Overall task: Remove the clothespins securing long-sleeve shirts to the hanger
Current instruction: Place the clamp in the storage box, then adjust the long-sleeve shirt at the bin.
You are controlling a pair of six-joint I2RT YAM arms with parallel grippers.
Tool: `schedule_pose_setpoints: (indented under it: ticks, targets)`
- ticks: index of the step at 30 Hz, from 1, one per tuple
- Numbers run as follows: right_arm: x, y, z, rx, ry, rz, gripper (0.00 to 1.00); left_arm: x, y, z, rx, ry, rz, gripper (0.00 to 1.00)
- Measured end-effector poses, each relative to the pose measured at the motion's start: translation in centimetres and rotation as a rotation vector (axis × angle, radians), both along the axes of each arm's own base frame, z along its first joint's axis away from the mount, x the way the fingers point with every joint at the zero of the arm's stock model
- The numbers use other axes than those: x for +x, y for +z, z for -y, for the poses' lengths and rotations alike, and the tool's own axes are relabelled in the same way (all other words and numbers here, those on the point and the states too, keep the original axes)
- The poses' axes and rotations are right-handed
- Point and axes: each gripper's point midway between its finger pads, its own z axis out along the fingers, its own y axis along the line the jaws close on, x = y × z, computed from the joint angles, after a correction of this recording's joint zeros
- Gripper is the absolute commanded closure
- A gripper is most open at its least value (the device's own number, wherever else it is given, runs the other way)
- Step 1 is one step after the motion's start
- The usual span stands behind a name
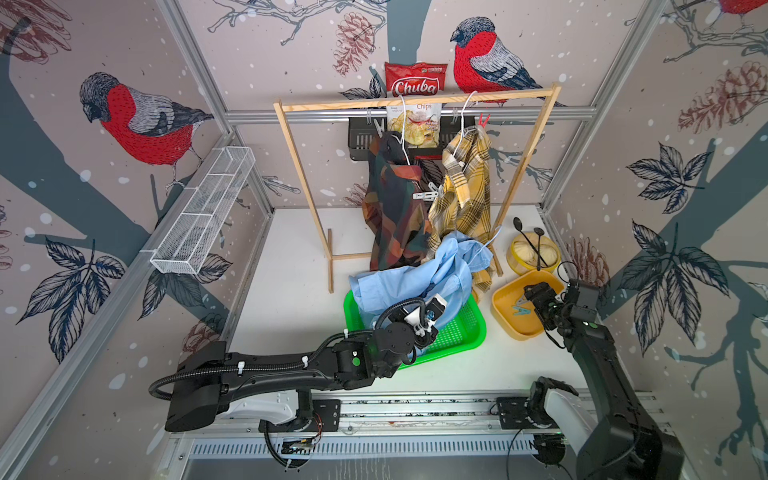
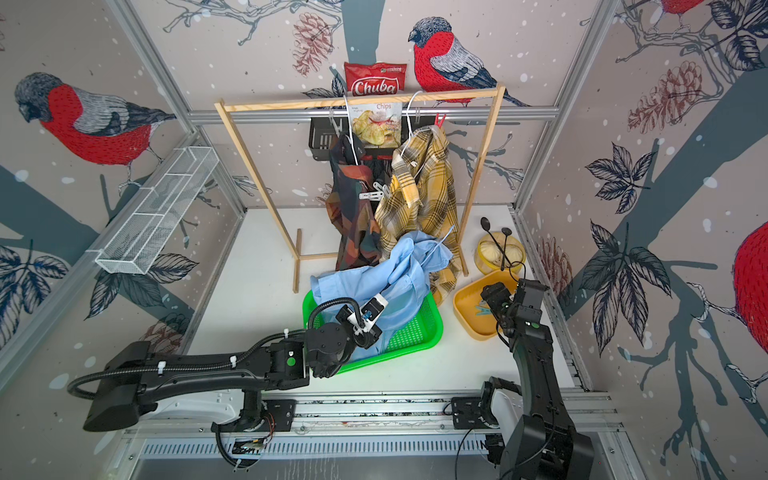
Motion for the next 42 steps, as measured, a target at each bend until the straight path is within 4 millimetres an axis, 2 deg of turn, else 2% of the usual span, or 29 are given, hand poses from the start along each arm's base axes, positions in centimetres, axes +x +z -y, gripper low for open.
schedule_pose_setpoints:
  ticks: [5, 9, 14, 18, 22, 26, 30, 34, 37, 39, 42]
  targets:
    - [1.1, 4.5, -4.6, -0.075, 0.164, 0.117, 0.14, -0.4, 2.6, -1.4, -0.053, -0.002, -0.002, 1.0]
    - [1.4, 6.6, -6.1, -0.113, 0.202, 0.171, 0.09, -1.0, 6.7, -3.6, -0.141, -0.005, 0.012, 1.0]
    - [2.1, 6.1, -6.0, -0.126, 0.193, 0.155, 0.06, -2.3, 10.9, -6.9, -0.231, -0.033, 0.007, 1.0]
    - [3.4, 5.8, -7.0, -0.109, 0.229, 0.153, 0.03, -3.4, 13.6, -10.1, -0.304, -0.058, -0.007, 1.0]
    - [5.0, 6.2, -11.0, -0.098, 0.343, 0.17, 0.0, -4.1, 15.2, -12.6, -0.344, -0.067, -0.011, 1.0]
    - [7.3, 6.8, -15.1, -0.099, 0.449, 0.201, 0.0, -4.7, 16.2, -13.6, -0.356, -0.095, -0.016, 1.0]
    - [8.8, 6.4, -18.5, -0.071, 0.531, 0.222, 0.0, -5.0, 17.0, -14.2, -0.358, -0.106, -0.017, 1.0]
    - [8.2, 7.3, -21.8, -0.031, 0.629, 0.273, 0.06, -5.1, 17.9, -14.8, -0.371, -0.098, -0.01, 1.0]
    - [6.6, 8.6, -23.8, 0.019, 0.71, 0.347, 0.22, -4.9, 18.0, -15.1, -0.358, -0.084, 0.007, 1.0]
    - [5.2, 9.6, -24.5, 0.053, 0.755, 0.392, 0.4, -4.8, 18.1, -15.3, -0.346, -0.077, 0.022, 1.0]
    - [3.0, 12.2, -25.5, 0.11, 0.808, 0.476, 0.53, -4.7, 18.3, -16.0, -0.352, -0.058, 0.034, 1.0]
